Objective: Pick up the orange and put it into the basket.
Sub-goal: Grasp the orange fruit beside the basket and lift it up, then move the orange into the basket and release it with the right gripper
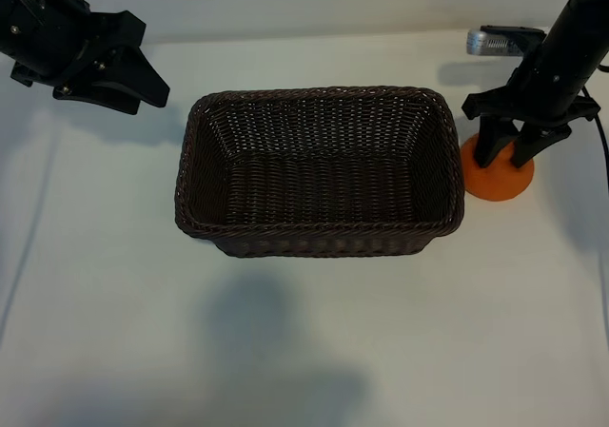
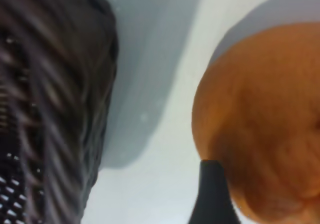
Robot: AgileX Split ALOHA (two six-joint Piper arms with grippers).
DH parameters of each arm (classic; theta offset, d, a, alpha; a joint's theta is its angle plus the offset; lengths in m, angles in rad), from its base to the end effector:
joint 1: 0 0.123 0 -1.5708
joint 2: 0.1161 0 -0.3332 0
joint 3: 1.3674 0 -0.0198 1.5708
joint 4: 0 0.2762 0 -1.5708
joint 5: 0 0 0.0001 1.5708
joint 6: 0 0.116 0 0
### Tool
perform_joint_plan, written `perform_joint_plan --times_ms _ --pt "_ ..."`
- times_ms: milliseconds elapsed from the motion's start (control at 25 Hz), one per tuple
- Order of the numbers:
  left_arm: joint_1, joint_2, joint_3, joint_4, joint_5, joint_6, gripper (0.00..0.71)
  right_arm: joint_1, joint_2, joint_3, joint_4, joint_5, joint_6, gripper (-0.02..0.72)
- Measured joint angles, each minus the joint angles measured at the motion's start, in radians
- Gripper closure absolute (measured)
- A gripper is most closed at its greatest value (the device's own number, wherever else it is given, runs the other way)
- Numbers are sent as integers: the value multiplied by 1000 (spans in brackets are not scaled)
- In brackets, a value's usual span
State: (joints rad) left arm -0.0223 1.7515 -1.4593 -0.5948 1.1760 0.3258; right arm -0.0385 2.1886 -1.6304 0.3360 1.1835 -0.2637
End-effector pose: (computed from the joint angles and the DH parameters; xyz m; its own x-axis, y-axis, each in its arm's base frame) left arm 0.3960 -0.0689 0.3089 -0.9525 0.0822 -0.2931 0.2210 0.8490 -0.4801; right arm 0.4722 0.0173 0.1525 -0.9959 -0.0876 0.0222 -0.0764 0.9476 0.3103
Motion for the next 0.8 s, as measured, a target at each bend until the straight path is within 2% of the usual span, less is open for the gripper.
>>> perform_joint_plan --times_ms 80,160,280,360,800 --pt "0 0 0 0 0 0 265 0 0 1 0 -5 0 256" --pt "0 0 0 0 0 0 265 0 0 1 -1 -4 0 333" --pt "0 0 0 0 0 0 265 0 1 1 -4 -3 -12 549" --pt "0 0 0 0 0 0 265 0 1 1 -5 -1 -16 617" --pt "0 0 0 0 0 0 265 -1 -26 -82 -65 32 -6 629"
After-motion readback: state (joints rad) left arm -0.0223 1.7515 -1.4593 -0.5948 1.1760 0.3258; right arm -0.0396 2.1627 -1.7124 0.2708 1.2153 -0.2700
